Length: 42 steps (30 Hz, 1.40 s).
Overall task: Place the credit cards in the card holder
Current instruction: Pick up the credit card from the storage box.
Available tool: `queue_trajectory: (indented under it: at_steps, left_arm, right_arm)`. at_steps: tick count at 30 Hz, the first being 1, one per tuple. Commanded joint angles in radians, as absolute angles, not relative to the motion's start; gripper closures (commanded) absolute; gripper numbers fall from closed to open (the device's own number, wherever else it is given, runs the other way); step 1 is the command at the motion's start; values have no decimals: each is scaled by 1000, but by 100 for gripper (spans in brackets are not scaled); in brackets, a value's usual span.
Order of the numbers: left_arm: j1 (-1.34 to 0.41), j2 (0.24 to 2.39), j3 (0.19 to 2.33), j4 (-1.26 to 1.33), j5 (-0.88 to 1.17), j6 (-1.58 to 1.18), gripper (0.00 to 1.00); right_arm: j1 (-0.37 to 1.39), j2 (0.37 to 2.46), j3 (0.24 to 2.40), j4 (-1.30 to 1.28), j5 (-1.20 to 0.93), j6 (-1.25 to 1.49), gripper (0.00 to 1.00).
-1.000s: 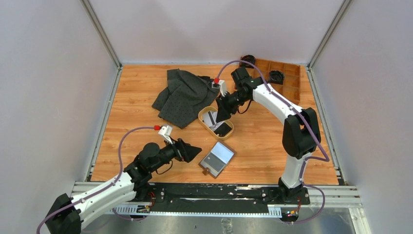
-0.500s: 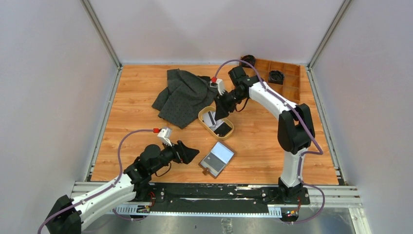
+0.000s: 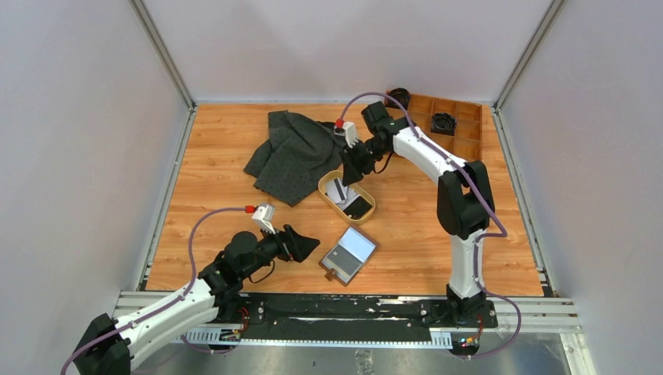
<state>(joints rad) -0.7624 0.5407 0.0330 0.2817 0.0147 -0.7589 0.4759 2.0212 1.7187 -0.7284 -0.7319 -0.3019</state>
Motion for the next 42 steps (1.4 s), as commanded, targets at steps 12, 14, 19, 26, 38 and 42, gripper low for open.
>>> queue_trajectory:
  at_steps: [12, 14, 19, 26, 38, 42]
  left_arm:
    - [-756, 533, 9, 279, -41, -782, 0]
    - [-756, 534, 9, 279, -41, -782, 0]
    - [-756, 535, 9, 279, -43, -782, 0]
    - [-756, 535, 9, 279, -43, -784, 0]
    - [-756, 535, 9, 279, -43, -785, 0]
    - [-756, 535, 9, 279, -41, -786, 0]
  right_arm:
    - [503, 2126, 1729, -678, -674, -115, 55]
    - [503, 2132, 1727, -677, -674, -107, 56]
    - [504, 2138, 1721, -678, -675, -100, 58]
    - [510, 2149, 1709, -676, -688, -88, 58]
    - [514, 2143, 1683, -676, -700, -69, 60]
    - [513, 2107, 1656, -672, -728, -81, 60]
